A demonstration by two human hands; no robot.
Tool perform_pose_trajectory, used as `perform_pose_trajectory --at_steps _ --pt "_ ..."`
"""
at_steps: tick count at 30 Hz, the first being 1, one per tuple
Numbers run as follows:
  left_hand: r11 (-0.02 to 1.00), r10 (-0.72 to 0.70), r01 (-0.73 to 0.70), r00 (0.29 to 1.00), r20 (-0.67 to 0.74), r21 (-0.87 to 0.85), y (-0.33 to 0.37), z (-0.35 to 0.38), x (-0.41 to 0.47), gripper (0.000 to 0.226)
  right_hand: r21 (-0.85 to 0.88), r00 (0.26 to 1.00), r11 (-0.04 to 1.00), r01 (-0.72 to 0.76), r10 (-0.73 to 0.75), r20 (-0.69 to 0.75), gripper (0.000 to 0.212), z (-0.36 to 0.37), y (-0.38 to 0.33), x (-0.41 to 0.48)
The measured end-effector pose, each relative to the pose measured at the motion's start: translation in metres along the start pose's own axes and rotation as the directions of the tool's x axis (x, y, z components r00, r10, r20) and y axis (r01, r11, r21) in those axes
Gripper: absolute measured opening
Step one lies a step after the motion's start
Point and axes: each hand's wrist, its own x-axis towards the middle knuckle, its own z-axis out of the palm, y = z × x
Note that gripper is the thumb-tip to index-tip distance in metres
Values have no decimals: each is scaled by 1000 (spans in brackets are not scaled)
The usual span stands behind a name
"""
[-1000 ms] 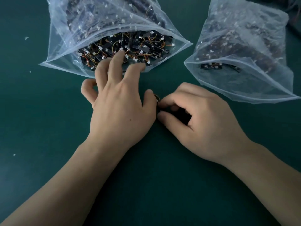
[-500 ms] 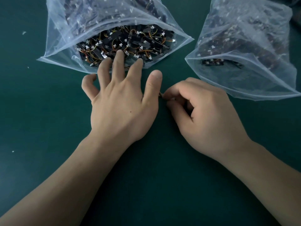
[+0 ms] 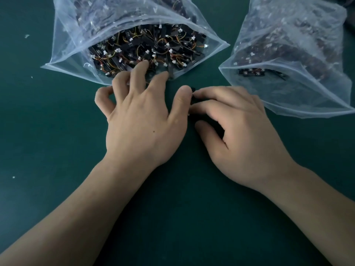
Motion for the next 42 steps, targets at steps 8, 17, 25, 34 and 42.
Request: perform_pose_trajectory --at_steps 8,17,25,34,42 --pt "992 -5 1 999 -35 -127 -2 -5 -1 52 35 1000 999 22 -23 8 30 0 0 1" --pt "999 18 -19 1000 -12 -51 -1 -4 -1 66 -51 994 993 -108 107 -30 44 2 -1 0" --pt "971 59 -111 969 -239 -214 -3 -10 -1 31 -19 987 988 -152 150 -60 41 2 1 2" --pt "889 224 -248 969 -107 -386 1 -13 -4 18 80 981 984 -161 168 -93 49 1 2 0" --pt "942 186 -165 982 44 -293 1 -14 -1 11 21 993 994 -107 108 -41 27 2 5 1"
